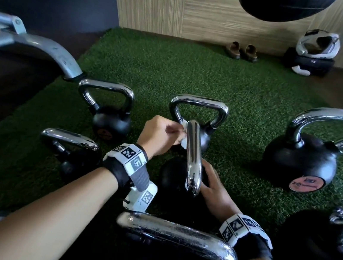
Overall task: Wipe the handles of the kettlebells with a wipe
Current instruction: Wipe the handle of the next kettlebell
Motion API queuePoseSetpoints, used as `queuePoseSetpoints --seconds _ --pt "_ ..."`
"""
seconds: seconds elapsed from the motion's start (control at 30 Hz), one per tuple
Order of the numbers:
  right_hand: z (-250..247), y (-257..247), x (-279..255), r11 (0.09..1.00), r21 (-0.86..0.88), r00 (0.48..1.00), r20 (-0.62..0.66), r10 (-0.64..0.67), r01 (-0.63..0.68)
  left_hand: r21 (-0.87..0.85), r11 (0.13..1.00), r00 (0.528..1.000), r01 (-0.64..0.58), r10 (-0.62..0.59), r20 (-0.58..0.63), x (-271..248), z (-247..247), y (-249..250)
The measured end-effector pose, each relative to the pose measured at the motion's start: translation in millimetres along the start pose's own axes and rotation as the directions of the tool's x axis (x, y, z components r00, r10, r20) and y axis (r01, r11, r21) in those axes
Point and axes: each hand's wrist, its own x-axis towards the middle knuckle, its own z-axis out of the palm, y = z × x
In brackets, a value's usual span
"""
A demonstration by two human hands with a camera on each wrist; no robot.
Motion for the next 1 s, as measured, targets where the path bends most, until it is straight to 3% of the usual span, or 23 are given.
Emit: queuePoseSetpoints --seconds 0.1,0.2,0.4,0.6,0.73,0.9,1.0 --pt "1 2 -2 0.999 0.041 1.0 -0.025 -0.016 0.017 -0.242 0.97 1.0 -0.011 0.008 -0.013 -12 0 11" --pt "0 1 -4 0.999 0.048 0.999 -0.032 -0.025 0.026 -0.32 0.947 0.998 -0.027 0.042 0.038 -20 -3 10" --pt "-1 -7 -7 1.0 0.015 0.999 -0.024 -0.023 0.023 -0.273 0.956 0.988 -0.109 0.133 0.073 -27 -13 12" --pt "-1 -2 -7 0.999 0.02 0.999 -0.025 -0.046 0.047 -0.105 0.969 0.914 -0.222 0.244 0.324 -47 -31 22" --pt "-1 -2 -6 0.999 0.011 0.998 -0.033 -0.05 0.05 -0.054 0.96 0.915 -0.275 0.279 0.293 -51 -31 28" --pt "-1 -4 -7 0.999 0.0 0.998 -0.025 -0.051 0.051 -0.046 0.959 0.862 -0.281 0.273 0.426 -74 -29 28" --pt "-1 -6 -8 0.999 -0.002 0.999 -0.026 -0.044 0.044 0.004 0.951 0.86 -0.309 0.278 0.429 -79 -29 32"
